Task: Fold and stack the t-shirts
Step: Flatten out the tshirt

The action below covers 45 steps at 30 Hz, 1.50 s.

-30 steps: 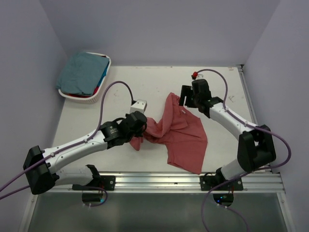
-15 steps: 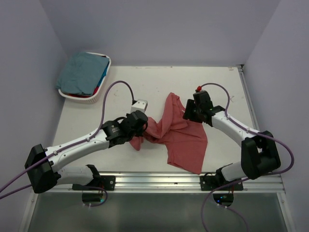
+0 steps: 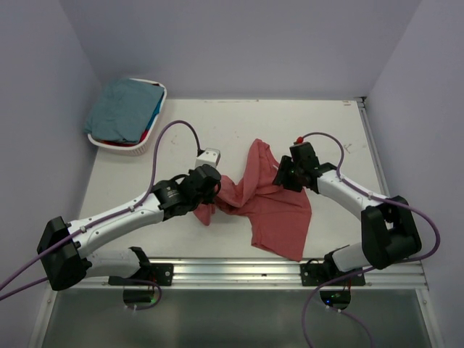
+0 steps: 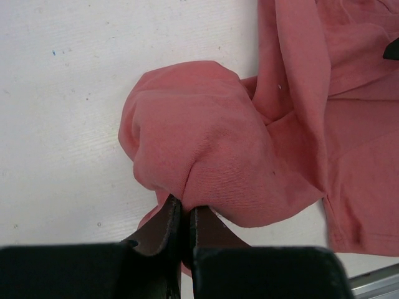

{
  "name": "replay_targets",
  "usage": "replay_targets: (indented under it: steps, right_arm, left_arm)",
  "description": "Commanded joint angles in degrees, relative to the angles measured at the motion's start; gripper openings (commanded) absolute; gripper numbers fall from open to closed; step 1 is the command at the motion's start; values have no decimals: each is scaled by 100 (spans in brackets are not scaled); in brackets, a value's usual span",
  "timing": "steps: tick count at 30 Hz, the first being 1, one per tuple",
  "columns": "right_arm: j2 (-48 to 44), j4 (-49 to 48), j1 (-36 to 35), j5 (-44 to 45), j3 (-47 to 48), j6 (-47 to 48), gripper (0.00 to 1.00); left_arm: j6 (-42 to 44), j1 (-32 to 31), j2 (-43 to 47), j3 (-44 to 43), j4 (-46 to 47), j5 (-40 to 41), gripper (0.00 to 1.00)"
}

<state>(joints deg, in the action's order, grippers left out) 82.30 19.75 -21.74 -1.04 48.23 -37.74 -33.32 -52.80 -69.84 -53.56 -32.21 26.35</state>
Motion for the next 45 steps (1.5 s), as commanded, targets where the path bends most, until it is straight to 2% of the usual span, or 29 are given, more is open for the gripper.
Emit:
replay_targets:
  steps: [1,5,11,14,15,16,19,38,42,45]
  right_arm:
    - [-4,-85,-15,60,-41,-103,50]
    - [146,-6,-15,349,-33,-94,48]
    - [313,-190,-15,201,-182,-155,46]
    - [330,-366,-15,130,-243,-190,38]
    - [322,-436,-15,121,-270,-190,35]
    - [322,-445,-6,130,-270,-190,23]
    - [208,-472,-24,-2,-279,-190,0]
    - [-1769,310,-15,315,187,284,0]
    - [-1587,486,-15,367,231,346,0]
    - [-1042,477,-15,376,126,285,0]
  left_arm:
    - [80,59,23,-163,285,-16,0]
    - [80,68,32,-155,276,-25,0]
    - [63,68,32,-128,285,-33,0]
    - [54,76,32,-120,276,-25,0]
    - [54,76,41,-120,276,-25,0]
    - [54,76,32,-111,276,-25,0]
    - [54,76,32,-93,285,-16,0]
    - [36,208,-170,206,452,-42,0]
    - [27,208,-152,214,513,-86,0]
    - [45,217,-144,197,505,-95,0]
